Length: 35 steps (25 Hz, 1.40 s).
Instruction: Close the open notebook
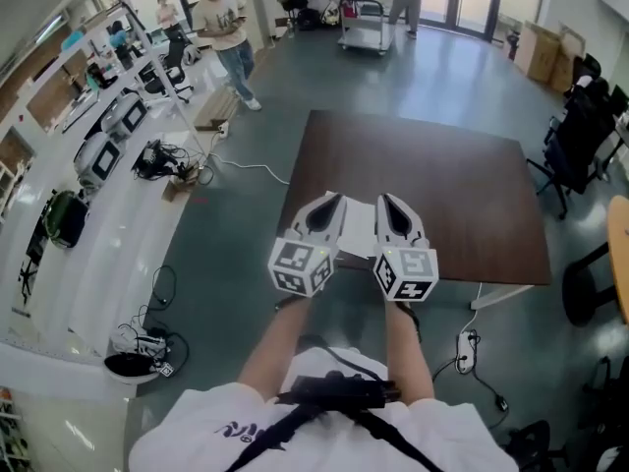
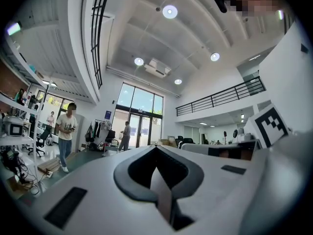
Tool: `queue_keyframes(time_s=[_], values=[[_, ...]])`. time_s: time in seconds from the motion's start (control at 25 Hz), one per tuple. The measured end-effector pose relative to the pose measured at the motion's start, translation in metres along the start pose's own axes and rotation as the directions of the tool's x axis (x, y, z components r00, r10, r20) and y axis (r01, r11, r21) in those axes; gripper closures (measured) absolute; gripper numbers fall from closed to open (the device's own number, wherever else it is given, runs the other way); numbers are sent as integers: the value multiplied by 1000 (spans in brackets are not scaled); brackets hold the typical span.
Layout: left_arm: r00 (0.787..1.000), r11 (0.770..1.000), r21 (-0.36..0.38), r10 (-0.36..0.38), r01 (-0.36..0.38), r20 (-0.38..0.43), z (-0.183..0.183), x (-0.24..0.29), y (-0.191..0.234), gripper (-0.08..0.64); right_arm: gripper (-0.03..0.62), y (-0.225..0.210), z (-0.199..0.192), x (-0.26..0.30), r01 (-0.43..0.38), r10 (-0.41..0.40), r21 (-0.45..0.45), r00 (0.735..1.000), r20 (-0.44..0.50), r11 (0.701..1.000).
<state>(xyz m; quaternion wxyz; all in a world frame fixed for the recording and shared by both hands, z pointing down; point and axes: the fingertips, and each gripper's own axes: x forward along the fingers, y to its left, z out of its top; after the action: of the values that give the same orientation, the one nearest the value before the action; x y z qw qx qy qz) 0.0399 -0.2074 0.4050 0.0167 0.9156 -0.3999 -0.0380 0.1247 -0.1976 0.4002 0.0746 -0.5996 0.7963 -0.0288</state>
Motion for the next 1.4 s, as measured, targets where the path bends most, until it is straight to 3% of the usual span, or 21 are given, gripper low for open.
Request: queue_keyframes(time_s=[0.12, 0.52, 0.96, 1.4], values=[[999, 1000, -15, 8, -8, -38, -21, 11, -9, 552, 588, -17, -16, -3, -2, 3, 25, 1000, -27, 1000], [997, 999, -30, 30, -32, -69, -45, 48, 20, 552, 588, -39, -48, 35, -11, 14, 60, 998, -63, 998], [999, 999, 34, -39, 39, 6, -35, 123, 76, 552, 588, -79, -47, 118, 15, -13, 65, 999, -35, 998], [986, 994, -94, 33, -49, -165, -135, 142, 177, 552, 588, -100, -79, 185, -5, 10, 50, 996, -92, 999]])
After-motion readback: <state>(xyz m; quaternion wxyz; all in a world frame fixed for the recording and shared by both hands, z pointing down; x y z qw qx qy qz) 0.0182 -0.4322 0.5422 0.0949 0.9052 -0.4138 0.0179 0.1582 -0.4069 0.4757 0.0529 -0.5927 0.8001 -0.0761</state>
